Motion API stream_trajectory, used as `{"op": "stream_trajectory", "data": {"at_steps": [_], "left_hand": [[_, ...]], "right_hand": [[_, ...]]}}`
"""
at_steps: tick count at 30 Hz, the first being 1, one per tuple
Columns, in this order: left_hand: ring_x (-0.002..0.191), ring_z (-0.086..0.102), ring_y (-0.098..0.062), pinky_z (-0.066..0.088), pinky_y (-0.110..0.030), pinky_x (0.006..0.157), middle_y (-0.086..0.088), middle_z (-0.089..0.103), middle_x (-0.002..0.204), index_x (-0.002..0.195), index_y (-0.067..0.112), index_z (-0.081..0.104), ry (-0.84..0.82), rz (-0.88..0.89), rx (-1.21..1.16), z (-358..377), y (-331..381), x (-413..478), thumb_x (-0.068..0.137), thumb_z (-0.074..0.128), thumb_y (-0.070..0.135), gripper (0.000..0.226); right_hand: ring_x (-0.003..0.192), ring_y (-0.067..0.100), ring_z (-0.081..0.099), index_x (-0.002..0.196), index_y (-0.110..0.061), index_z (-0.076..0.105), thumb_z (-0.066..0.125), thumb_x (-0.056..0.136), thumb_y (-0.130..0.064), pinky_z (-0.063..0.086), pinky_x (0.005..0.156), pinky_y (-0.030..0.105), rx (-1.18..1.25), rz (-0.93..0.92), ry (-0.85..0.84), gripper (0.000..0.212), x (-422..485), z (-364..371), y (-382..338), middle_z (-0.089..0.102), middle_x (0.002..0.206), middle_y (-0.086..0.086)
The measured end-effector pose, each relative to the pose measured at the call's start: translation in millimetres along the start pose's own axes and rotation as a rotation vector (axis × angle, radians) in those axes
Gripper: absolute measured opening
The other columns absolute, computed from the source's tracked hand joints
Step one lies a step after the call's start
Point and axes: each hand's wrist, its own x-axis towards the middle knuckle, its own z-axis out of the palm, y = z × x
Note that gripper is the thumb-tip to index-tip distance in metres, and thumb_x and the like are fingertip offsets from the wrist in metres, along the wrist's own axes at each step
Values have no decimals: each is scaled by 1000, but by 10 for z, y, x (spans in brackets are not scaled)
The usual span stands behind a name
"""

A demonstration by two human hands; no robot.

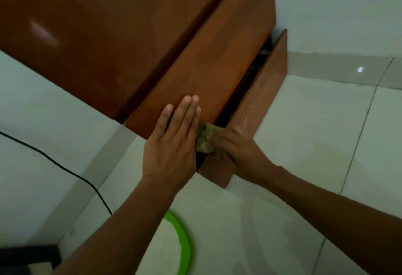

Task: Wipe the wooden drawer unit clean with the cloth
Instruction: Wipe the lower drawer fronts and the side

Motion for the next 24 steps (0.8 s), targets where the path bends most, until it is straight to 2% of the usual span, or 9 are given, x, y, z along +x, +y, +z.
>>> {"op": "stream_trajectory", "data": {"at_steps": [3,6,9,12,15,18,20,22,24], "left_hand": [[148,-33,-30,-27,-48,116,-18,-37,160,152,2,-27,21,-4,41,13,19,39,98,4,39,71],[148,-34,-31,-27,-47,117,-19,-38,159,151,1,-29,47,-14,52,41,77,125,101,10,39,74],[149,-32,-31,-26,-47,118,-19,-35,160,152,0,-25,73,-16,43,49,134,221,103,8,39,71],[149,-32,-31,-28,-45,117,-19,-35,160,152,-1,-25,68,-14,13,48,189,307,103,2,41,70],[149,-32,-29,-25,-43,119,-18,-36,160,152,-1,-25,69,-22,-25,71,243,358,103,-1,44,71],[151,-29,-28,-17,-42,123,-18,-32,162,153,-1,-22,95,-33,-67,108,285,378,102,-2,46,72],[152,-26,-26,-12,-42,125,-17,-27,164,154,-1,-20,115,-44,-110,142,328,373,103,-1,48,74],[154,-20,-25,-6,-41,126,-16,-20,166,156,-1,-13,126,-56,-179,206,392,344,104,5,50,75],[156,-13,-25,-2,-41,127,-17,-11,168,157,-2,-4,124,-51,-228,274,446,285,105,14,51,77]], "right_hand": [[115,32,63,117,-7,71,47,103,-25,46,101,42,-44,-163,-102,34,-85,125,-126,70,120,11],[125,29,60,123,-9,68,44,105,-29,46,102,47,-51,-164,-135,37,-110,141,84,68,127,10],[127,34,59,120,-4,69,47,102,-20,48,99,53,-47,-93,-39,33,-48,72,501,67,127,17],[129,37,57,120,3,68,47,101,-15,46,105,54,-57,1,41,33,137,-102,956,66,127,21],[130,36,55,121,3,67,49,100,-8,40,115,45,-87,90,81,30,312,-328,1426,65,128,21],[121,37,59,114,1,69,50,100,-6,39,116,39,-112,214,150,25,570,-559,1767,68,119,21],[110,38,64,107,1,71,51,99,-4,42,112,31,-107,318,239,22,736,-652,1801,71,110,22],[108,35,65,107,-1,72,52,96,0,43,105,23,-89,379,325,22,721,-644,1653,71,110,22],[116,35,62,110,2,70,52,96,-2,46,106,31,-50,360,302,23,469,-495,1322,68,119,24]]}}
